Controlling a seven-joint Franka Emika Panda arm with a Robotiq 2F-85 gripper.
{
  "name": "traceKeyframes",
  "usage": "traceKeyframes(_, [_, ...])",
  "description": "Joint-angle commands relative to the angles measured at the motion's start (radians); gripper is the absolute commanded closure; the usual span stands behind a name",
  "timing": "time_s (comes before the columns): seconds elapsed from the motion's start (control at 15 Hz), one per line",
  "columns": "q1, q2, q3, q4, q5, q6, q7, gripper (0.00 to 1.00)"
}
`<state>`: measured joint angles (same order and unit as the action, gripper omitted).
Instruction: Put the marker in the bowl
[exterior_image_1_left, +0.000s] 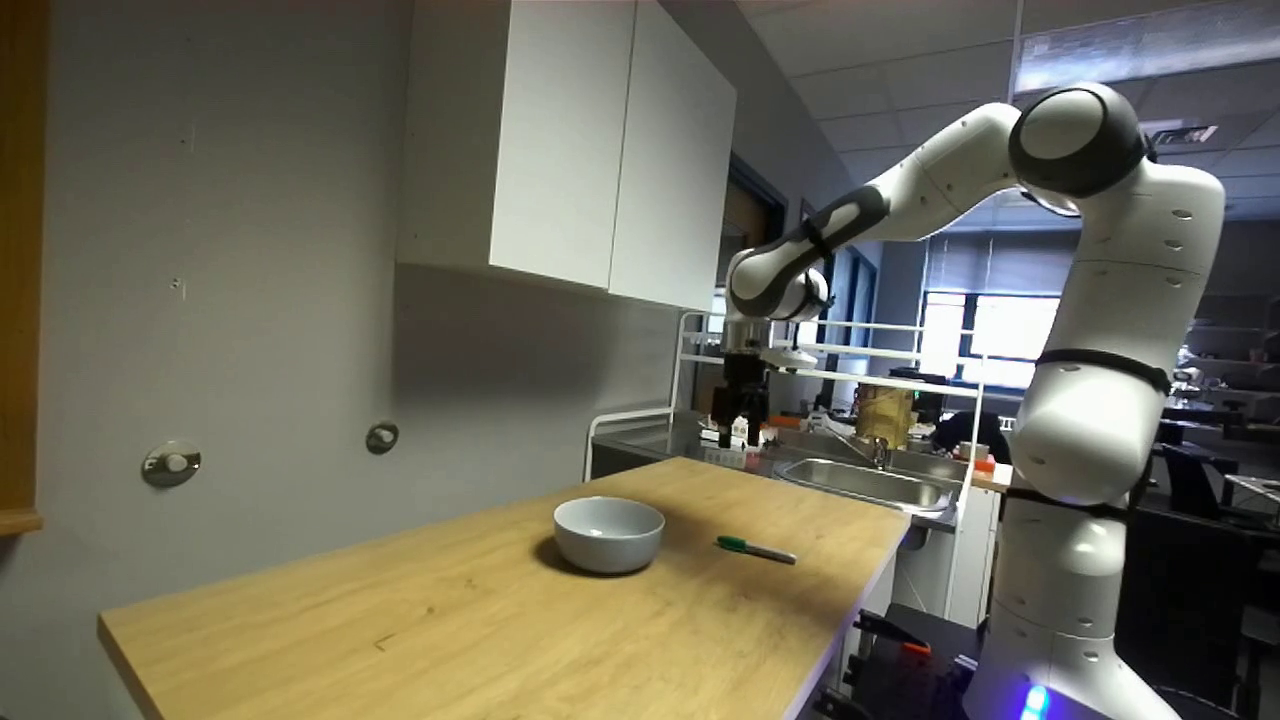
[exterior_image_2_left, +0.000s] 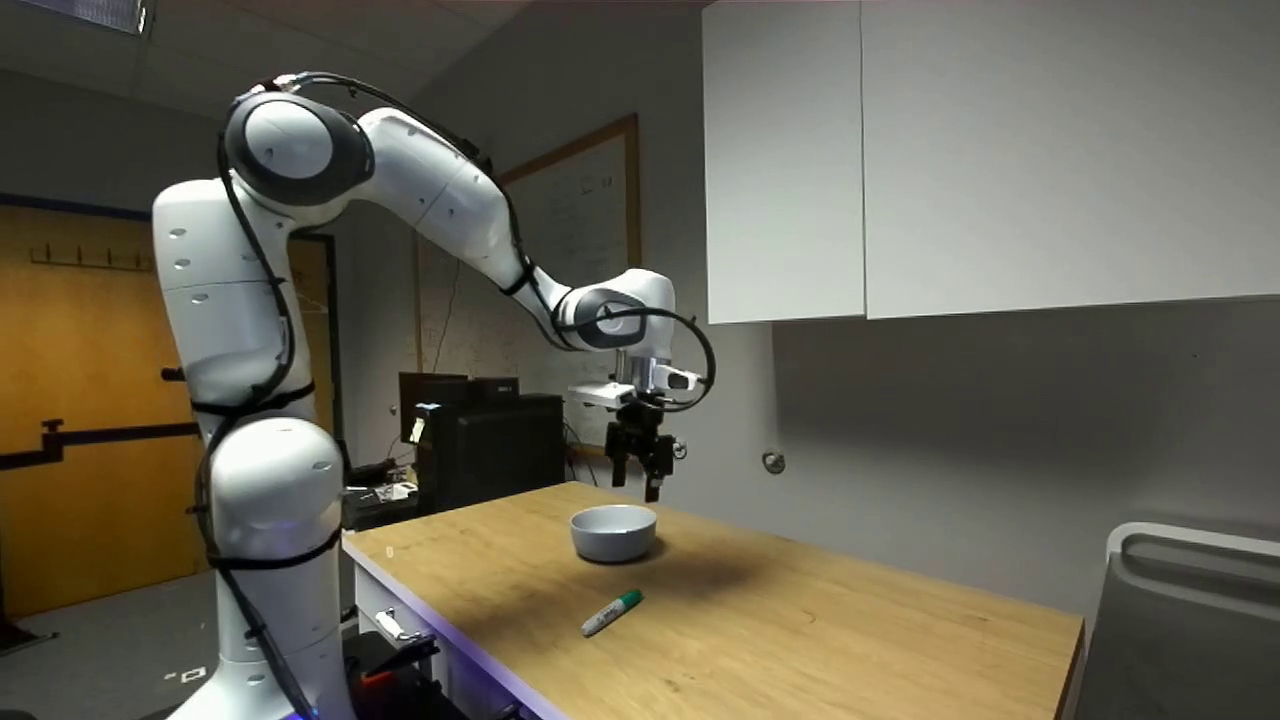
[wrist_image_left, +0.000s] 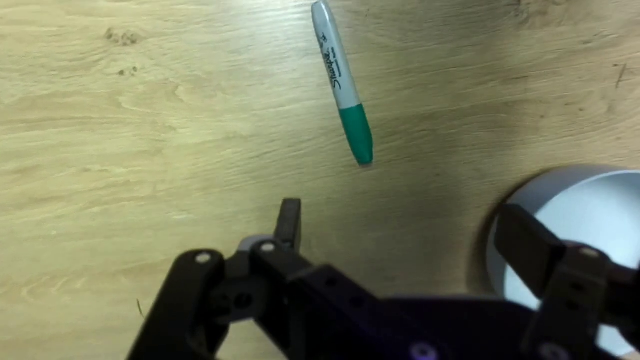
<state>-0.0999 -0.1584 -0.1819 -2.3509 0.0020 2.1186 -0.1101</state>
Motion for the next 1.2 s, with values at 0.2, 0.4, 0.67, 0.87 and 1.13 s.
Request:
traceKeyframes(0.2, [-0.049,0.160,-0.025,0.011,0.158,0.006,-0.077,0.00])
traceKeyframes(0.4, [-0.061,0.215,-0.020,0.002,0.140,0.010,-0.071,0.00])
traceKeyframes(0.67, [-0.072,0.317,-0.015,0.017,0.119,0.001,-0.074,0.00])
traceKeyframes(0.87, [-0.072,0.396,-0.006,0.044,0.104,-0.014,-0.065,0.00])
traceKeyframes(1.13, [-0.066,0.480,0.008,0.091,0.080,-0.015,-0.038,0.25])
